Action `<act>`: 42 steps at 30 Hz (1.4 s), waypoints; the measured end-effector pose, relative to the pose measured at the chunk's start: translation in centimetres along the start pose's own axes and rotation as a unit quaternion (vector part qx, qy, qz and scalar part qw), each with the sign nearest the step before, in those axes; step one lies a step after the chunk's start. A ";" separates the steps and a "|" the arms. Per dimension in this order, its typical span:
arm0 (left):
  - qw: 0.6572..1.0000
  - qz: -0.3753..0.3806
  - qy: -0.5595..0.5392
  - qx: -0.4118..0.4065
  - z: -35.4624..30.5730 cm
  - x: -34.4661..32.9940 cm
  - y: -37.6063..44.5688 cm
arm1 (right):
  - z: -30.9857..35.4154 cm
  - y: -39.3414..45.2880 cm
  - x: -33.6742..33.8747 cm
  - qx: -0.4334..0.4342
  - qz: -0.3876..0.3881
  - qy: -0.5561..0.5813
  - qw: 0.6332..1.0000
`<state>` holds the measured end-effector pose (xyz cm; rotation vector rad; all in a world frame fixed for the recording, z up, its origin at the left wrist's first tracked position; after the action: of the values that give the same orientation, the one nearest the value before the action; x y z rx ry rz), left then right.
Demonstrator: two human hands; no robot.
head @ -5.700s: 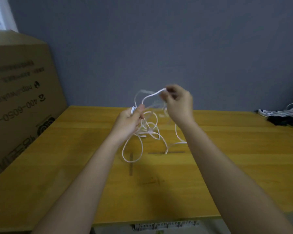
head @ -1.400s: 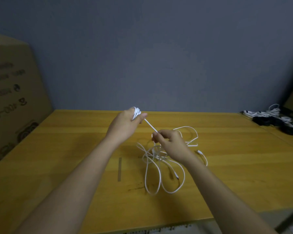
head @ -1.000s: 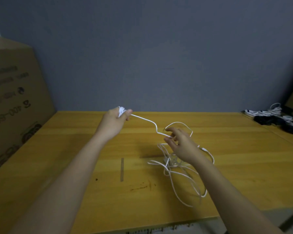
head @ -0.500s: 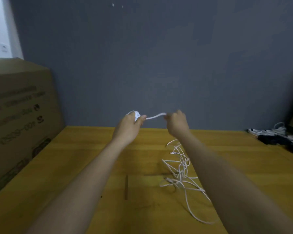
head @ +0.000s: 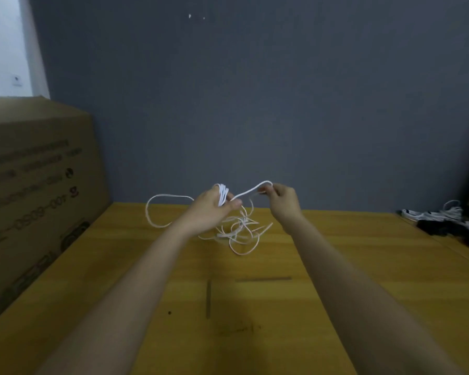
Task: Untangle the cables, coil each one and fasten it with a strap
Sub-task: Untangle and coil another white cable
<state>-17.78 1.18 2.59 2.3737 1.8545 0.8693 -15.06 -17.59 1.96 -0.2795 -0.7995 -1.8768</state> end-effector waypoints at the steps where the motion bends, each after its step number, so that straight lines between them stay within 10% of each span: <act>1: 1.000 0.012 -0.005 0.003 0.3 -0.2 -0.4 | -0.2 -0.6 -0.1 -0.017 -0.002 0.080 0.997; 6: 0.999 0.046 0.016 0.007 1.5 -1.9 -1.3 | 1.6 -2.5 -1.1 -0.029 -0.016 0.284 0.958; 10: 0.988 0.107 -0.107 0.029 2.3 -3.7 -2.6 | 3.4 -2.8 -0.7 0.112 -0.081 0.010 0.990; 14: 0.958 0.149 -0.241 0.040 1.5 -3.3 -4.2 | 3.2 -2.4 -1.5 0.160 -0.063 -0.310 0.935; 23: 0.897 0.007 -0.442 -0.008 2.6 -1.2 -3.5 | -1.9 -9.8 -9.2 0.210 0.186 -0.323 0.904; 33: 0.989 -0.125 -0.054 -0.052 5.6 -3.5 -0.6 | -3.7 -13.2 -8.8 0.241 0.175 -0.257 0.920; 37: 0.951 -0.027 0.305 -0.043 6.0 -4.7 -1.2 | -5.3 -11.8 -6.8 0.214 0.060 -0.239 0.945; 42: 0.958 0.091 0.266 -0.049 6.3 -5.8 -1.7 | -6.0 -9.5 -3.7 0.159 -0.081 -0.123 0.976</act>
<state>-17.46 -1.55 -5.70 2.4440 1.6805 1.7188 -20.88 -16.41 -8.31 -0.2538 -1.3099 -1.8511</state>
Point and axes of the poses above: each hand's wrist, its own y-axis towards the middle knuckle, its own x-axis out of the back of the hand, z = x × y, the point moved 5 cm from there along y, towards the middle knuckle, and after that the axes turned 12 degrees about -y, right-handed, at the moved point
